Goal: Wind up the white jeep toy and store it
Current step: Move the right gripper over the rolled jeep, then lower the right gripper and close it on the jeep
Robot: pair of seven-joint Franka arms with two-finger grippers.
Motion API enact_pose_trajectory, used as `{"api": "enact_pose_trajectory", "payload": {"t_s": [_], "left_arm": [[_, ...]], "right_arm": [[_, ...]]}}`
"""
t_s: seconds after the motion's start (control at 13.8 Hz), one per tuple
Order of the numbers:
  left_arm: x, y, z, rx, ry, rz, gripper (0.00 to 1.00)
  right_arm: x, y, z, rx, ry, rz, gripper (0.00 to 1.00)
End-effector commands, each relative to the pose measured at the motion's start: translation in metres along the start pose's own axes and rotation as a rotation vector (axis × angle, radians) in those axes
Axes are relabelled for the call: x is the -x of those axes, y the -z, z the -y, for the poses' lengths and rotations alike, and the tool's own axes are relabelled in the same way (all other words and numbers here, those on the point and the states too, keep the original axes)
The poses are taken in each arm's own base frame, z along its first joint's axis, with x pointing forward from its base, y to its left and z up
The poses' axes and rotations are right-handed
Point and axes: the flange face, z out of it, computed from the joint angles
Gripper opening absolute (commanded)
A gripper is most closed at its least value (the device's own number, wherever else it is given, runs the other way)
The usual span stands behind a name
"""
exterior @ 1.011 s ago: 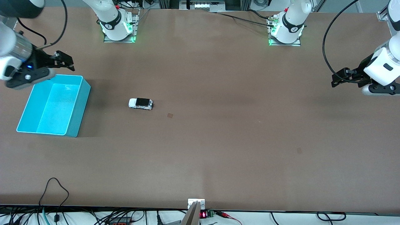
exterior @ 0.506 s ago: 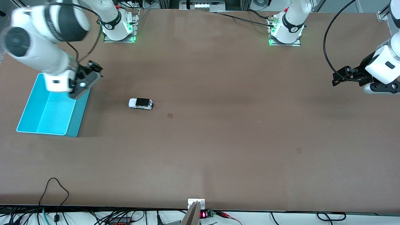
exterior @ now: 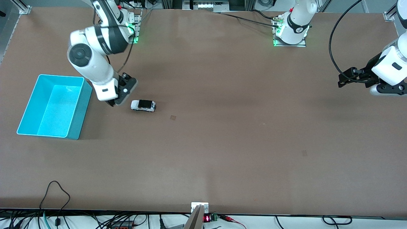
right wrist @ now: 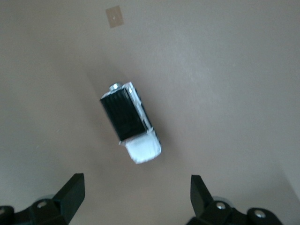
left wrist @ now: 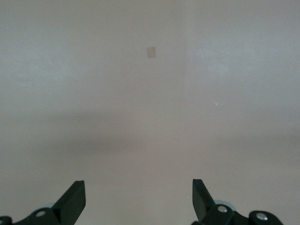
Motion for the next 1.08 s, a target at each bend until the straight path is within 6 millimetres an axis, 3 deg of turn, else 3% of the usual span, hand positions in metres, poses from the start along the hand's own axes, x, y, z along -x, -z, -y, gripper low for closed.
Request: {"api": "enact_pose_trajectory", "payload": {"t_s": [0.0, 0.29, 0.58, 1.01], "left_arm": [[0.006, 0.007, -0.001, -0.022, 0.001, 0.025, 1.0], [0.007, 0.006, -0.001, -0.022, 0.001, 0.03, 1.0], [0.007, 0.007, -0.001, -0.021, 0.001, 0.03, 1.0], [0.007, 0.007, -0.001, -0.021, 0.001, 0.033, 1.0]], "right_arm": [[-0.013, -0.037, -0.005, 0.018, 0.031, -0.024, 1.0], [-0.024, -0.082, -0.003, 0.027, 0.043, -0.045, 1.0], [-0.037, -0.095, 0.013, 0.027, 0.063, -0.05, 1.0], [-0.035, -0.114, 0.033, 0.04, 0.046, -0.07, 1.0]]}}
